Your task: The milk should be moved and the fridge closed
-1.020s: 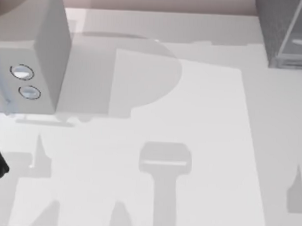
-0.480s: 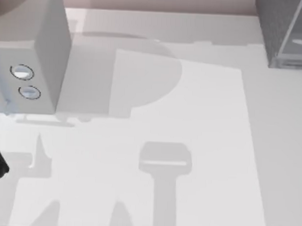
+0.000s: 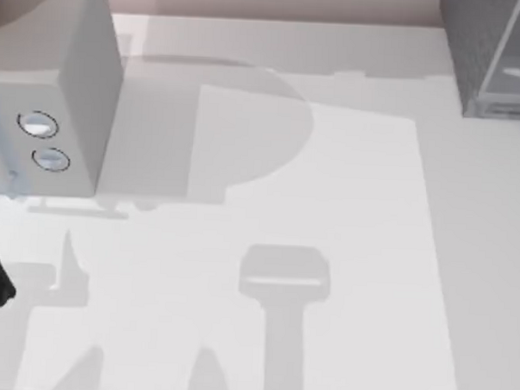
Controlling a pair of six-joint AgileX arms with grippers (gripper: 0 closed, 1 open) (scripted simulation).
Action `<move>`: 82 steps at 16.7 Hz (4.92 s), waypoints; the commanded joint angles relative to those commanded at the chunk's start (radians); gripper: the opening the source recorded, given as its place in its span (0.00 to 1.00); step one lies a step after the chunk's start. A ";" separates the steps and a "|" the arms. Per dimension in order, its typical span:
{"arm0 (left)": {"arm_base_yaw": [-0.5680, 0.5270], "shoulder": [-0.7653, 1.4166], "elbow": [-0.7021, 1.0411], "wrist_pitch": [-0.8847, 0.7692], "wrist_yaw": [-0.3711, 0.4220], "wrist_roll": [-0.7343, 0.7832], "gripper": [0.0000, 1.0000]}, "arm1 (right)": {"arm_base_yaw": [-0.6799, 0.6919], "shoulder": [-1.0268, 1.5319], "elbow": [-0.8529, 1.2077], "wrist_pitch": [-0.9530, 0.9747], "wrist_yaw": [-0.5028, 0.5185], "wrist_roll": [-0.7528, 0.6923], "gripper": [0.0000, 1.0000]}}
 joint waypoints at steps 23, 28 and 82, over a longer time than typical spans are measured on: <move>0.000 0.000 0.000 0.000 0.000 0.000 1.00 | -1.614 1.775 0.594 0.037 -0.863 -1.822 1.00; 0.000 0.000 0.000 0.000 0.000 0.000 1.00 | -1.812 2.020 0.658 0.008 -0.948 -2.002 1.00; 0.000 0.000 0.000 0.000 0.000 0.000 1.00 | -0.052 1.853 0.297 1.545 -0.030 0.014 1.00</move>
